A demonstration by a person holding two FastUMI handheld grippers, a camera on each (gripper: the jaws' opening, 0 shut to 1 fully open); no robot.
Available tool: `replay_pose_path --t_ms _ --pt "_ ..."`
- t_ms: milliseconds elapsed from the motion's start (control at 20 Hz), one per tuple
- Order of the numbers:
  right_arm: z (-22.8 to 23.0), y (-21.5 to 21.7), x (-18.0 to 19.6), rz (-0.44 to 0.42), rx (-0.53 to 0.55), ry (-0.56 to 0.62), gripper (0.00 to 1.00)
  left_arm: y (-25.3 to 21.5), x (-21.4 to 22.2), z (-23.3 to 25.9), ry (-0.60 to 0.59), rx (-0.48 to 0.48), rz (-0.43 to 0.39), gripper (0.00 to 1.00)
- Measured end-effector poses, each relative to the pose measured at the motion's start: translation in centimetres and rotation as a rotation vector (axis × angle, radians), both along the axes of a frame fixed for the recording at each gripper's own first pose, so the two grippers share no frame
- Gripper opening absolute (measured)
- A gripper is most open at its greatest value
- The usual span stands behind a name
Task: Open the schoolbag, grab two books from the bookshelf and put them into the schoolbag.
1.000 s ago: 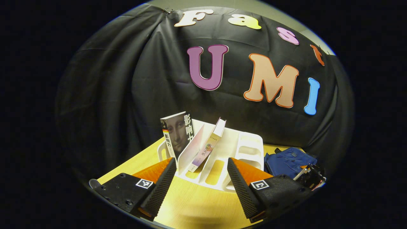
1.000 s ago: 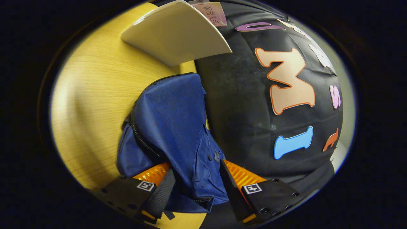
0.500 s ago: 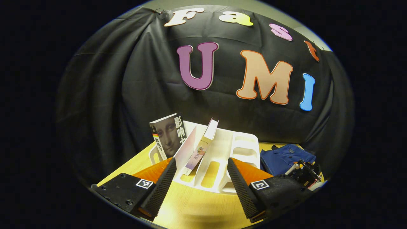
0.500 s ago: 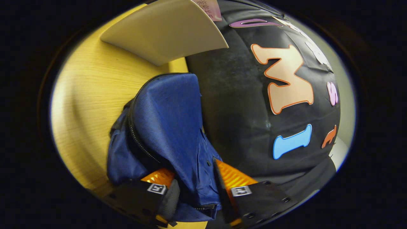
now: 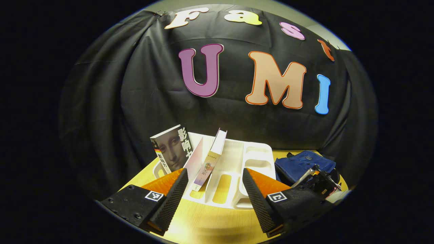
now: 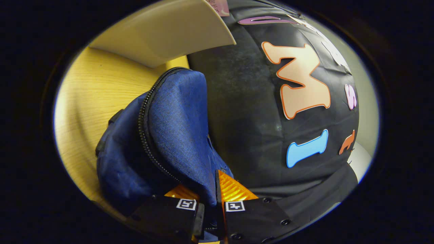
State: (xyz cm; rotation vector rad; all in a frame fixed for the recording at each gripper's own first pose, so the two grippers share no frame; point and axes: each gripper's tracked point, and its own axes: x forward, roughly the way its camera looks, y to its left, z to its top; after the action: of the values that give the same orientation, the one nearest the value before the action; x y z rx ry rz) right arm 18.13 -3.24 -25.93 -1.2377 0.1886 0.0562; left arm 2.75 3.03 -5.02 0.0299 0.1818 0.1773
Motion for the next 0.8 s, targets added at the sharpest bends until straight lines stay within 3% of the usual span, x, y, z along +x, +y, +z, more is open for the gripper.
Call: replay_pose_path --t_ms 300,600,800 --pt "2.8 -0.9 0.0 -0.040 0.035 -0.033 0.17 1.0 2.3 1.0 0.030 0.003 -0.007 0.95" --pt "4.7 -2.0 -0.7 -0.076 0.081 -0.032 0.18 0.3 6.1 3.0 0.079 -0.032 -0.089 0.95" --pt "6.1 -2.4 -2.0 -0.088 0.115 -0.030 0.18 0.3 8.9 4.6 0.106 0.011 -0.138 0.95"
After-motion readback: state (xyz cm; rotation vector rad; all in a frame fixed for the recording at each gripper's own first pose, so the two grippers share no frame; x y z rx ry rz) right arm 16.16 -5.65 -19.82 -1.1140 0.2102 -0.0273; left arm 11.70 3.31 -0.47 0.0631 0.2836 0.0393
